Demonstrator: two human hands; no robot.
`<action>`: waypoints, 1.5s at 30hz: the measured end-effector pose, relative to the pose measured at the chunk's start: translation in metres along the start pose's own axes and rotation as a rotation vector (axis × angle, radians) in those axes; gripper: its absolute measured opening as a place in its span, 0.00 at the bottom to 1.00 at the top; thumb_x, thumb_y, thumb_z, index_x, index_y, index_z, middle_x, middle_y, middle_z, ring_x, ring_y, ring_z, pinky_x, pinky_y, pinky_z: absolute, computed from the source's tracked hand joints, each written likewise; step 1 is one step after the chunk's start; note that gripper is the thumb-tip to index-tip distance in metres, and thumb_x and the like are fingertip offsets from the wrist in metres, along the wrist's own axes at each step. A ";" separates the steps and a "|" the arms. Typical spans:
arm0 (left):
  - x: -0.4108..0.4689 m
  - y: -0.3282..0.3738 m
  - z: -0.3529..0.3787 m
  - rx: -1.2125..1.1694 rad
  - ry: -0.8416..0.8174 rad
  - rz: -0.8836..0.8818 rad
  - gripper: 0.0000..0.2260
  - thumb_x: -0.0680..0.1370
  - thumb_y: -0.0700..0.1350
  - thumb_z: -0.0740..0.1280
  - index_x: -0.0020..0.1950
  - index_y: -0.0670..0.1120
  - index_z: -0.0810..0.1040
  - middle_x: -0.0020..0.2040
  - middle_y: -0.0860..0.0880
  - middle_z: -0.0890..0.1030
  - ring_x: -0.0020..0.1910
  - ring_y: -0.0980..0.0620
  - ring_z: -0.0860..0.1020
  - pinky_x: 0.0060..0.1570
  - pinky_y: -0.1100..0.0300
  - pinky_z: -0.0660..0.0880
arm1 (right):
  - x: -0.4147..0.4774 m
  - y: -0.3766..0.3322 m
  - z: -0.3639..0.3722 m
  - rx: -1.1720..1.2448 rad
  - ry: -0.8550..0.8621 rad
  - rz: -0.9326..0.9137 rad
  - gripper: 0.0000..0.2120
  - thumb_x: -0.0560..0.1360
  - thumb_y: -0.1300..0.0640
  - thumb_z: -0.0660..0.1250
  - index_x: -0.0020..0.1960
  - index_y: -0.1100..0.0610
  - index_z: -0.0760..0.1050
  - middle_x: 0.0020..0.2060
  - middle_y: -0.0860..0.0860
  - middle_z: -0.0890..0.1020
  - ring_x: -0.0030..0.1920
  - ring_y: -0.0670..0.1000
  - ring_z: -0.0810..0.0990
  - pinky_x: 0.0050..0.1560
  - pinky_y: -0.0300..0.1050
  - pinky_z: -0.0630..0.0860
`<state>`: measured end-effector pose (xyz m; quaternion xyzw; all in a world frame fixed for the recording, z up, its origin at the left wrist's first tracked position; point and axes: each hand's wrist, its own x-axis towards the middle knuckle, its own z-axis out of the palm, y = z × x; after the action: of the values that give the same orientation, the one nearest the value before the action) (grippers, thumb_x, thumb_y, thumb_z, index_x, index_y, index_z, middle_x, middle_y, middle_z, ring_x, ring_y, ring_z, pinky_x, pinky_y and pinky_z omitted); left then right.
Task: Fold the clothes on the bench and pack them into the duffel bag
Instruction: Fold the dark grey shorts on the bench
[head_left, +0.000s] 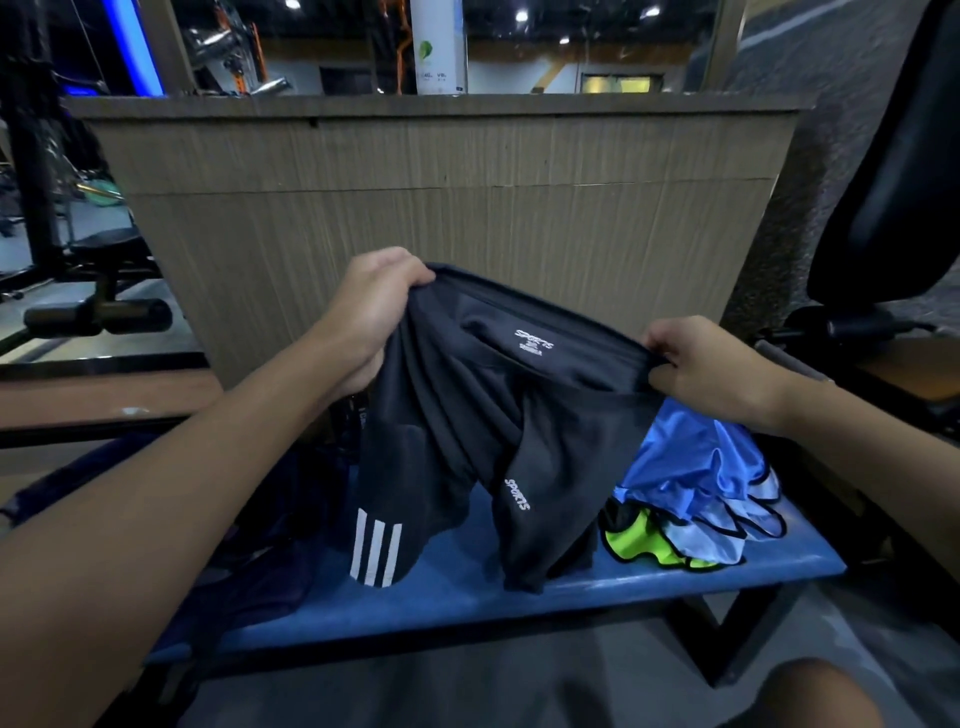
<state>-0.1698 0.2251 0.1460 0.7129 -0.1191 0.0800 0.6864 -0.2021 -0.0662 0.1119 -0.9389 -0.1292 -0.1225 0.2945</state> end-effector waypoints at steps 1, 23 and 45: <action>0.001 0.000 -0.003 0.001 0.017 0.001 0.22 0.79 0.35 0.62 0.26 0.50 0.69 0.27 0.53 0.73 0.28 0.56 0.72 0.30 0.62 0.67 | -0.001 0.003 -0.001 0.050 0.028 0.007 0.13 0.72 0.74 0.61 0.40 0.57 0.76 0.35 0.57 0.81 0.36 0.50 0.76 0.36 0.41 0.73; -0.012 -0.008 -0.032 0.076 -0.313 0.082 0.14 0.81 0.49 0.60 0.48 0.43 0.83 0.45 0.47 0.86 0.45 0.54 0.83 0.44 0.63 0.78 | -0.026 0.019 -0.030 0.927 0.075 -0.001 0.10 0.74 0.51 0.69 0.47 0.59 0.77 0.41 0.54 0.84 0.42 0.52 0.81 0.41 0.43 0.79; -0.021 -0.007 -0.009 0.054 -0.555 -0.115 0.17 0.84 0.49 0.56 0.56 0.40 0.80 0.52 0.42 0.85 0.49 0.50 0.84 0.45 0.62 0.80 | -0.053 0.008 -0.046 0.916 0.019 0.163 0.10 0.79 0.57 0.62 0.52 0.64 0.75 0.44 0.58 0.82 0.43 0.52 0.79 0.41 0.38 0.79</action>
<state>-0.1872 0.2355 0.1340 0.7310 -0.2597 -0.1540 0.6119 -0.2561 -0.1088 0.1282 -0.7181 -0.0930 -0.0376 0.6887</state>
